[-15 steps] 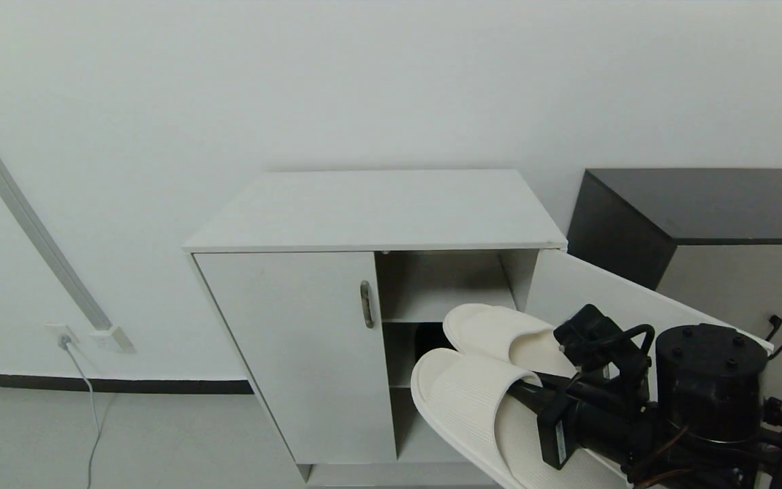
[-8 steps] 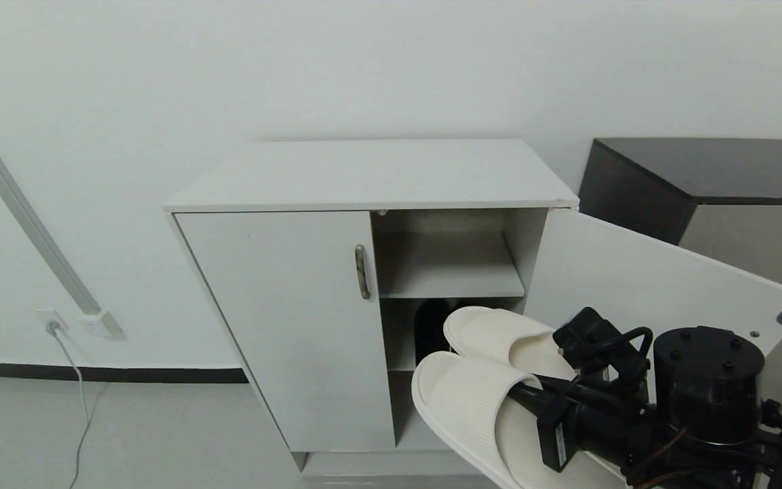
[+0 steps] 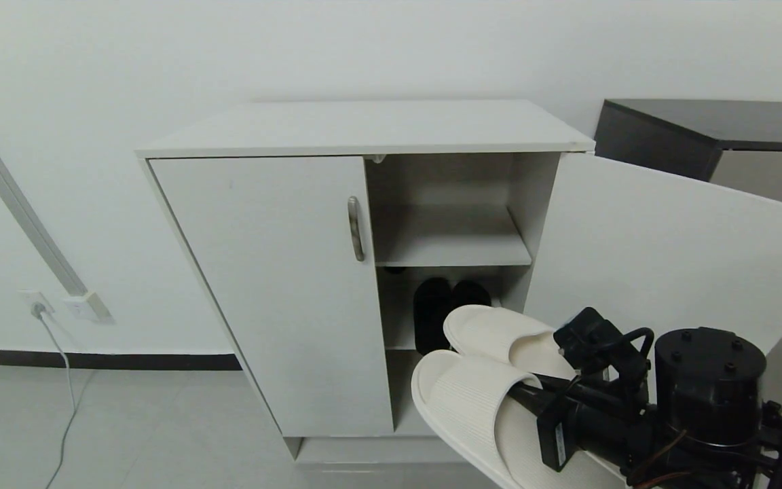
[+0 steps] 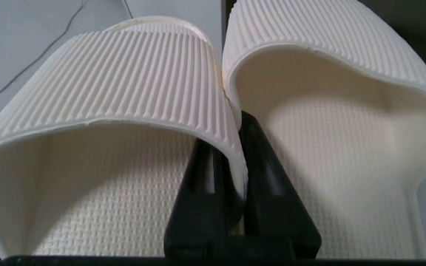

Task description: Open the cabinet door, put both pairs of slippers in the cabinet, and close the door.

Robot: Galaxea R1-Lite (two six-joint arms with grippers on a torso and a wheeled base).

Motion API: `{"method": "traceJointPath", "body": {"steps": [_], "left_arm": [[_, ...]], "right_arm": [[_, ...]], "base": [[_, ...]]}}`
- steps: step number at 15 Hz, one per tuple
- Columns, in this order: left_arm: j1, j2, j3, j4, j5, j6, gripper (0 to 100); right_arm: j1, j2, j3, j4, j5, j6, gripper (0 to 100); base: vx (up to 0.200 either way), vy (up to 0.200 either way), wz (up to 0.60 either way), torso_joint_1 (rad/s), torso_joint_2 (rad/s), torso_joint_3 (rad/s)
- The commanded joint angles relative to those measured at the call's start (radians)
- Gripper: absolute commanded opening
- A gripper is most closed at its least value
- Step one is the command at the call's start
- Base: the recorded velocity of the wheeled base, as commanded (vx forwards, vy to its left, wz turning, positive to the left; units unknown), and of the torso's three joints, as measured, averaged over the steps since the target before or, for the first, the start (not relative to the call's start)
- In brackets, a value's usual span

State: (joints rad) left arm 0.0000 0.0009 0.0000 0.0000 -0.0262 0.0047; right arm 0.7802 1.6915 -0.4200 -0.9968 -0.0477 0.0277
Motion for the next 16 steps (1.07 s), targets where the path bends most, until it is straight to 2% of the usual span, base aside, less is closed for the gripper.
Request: {"method": "traceJointPath", "body": {"steps": [1,7,14,16], "left_arm": [[0.0,-0.001,0.0,0.0,0.0,0.0,0],[0.0,0.001,0.0,0.0,0.0,0.0,0],[0.0,-0.001,0.0,0.0,0.0,0.0,0],[0.0,0.001,0.0,0.0,-0.001,0.0,0]], "right_arm": [[0.001,0.005,0.0,0.0,0.0,0.0,0],[0.001,0.017,0.001,-0.014,0.0,0.0,0],[0.007,0.017,0.013,-0.017,0.002,-0.017,0],[0.04,0.08,0.001,-0.037,-0.04,-0.054,0]], "base": [[0.0,0.0,0.0,-0.076,0.44,0.383],[0.0,0.0,0.0,-0.024,0.41,0.38],[0.0,0.0,0.0,0.0,0.04,0.039],[0.0,0.0,0.0,0.0,0.0,0.0]]}}
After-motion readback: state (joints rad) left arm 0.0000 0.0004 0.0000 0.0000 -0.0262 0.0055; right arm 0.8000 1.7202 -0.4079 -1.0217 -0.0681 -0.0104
